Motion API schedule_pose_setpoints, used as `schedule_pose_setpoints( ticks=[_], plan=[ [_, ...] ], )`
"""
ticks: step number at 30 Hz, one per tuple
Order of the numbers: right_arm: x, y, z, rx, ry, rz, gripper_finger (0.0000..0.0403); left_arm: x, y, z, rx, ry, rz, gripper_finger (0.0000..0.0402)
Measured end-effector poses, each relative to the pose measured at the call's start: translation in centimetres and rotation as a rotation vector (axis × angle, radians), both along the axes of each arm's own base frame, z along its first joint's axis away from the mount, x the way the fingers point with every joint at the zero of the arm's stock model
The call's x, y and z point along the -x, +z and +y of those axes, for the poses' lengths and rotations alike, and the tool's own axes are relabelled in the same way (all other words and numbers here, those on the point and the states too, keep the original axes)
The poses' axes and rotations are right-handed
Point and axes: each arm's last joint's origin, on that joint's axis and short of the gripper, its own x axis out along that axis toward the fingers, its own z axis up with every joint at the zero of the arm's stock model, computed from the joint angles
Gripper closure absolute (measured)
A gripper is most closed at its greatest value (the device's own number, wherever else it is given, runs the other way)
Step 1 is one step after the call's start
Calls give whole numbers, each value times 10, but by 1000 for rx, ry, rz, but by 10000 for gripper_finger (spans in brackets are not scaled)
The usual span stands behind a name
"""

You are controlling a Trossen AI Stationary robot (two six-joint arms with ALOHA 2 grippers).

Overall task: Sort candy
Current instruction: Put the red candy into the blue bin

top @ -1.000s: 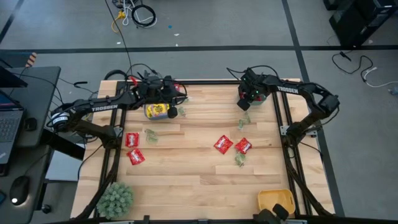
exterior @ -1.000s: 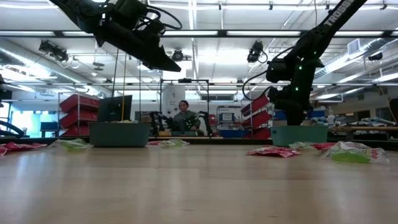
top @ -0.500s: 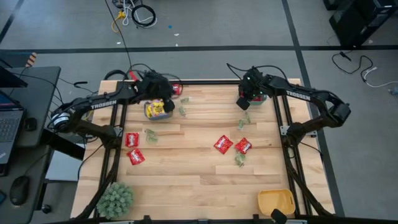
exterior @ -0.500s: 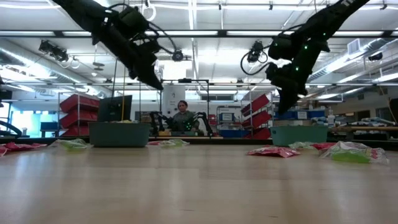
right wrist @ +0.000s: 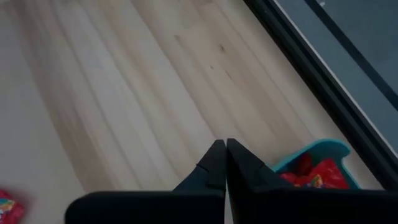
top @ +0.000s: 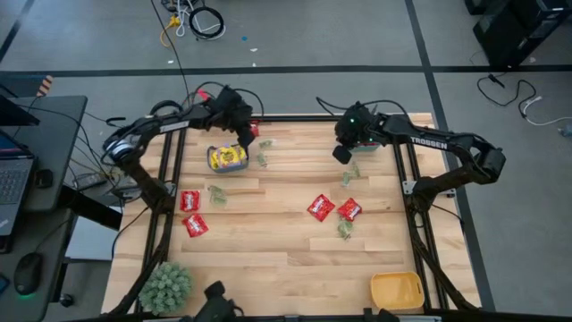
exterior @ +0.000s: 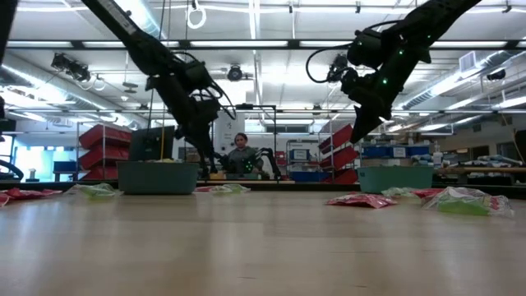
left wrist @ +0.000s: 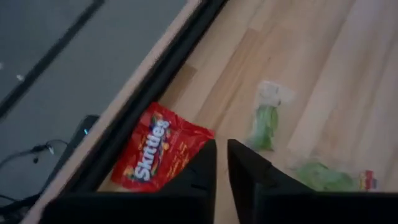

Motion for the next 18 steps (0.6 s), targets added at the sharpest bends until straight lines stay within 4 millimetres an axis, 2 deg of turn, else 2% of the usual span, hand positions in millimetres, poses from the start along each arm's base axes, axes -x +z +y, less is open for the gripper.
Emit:
schedule_pose_setpoints(
  ticks=[9,18],
  plan=[
    [-4,0,5,0,24,1,403,-20,-24,21,63,4,119,271],
    [-8,1,10,7,47,-10,403,-22,-46,28,49,79,216,249]
  ],
)
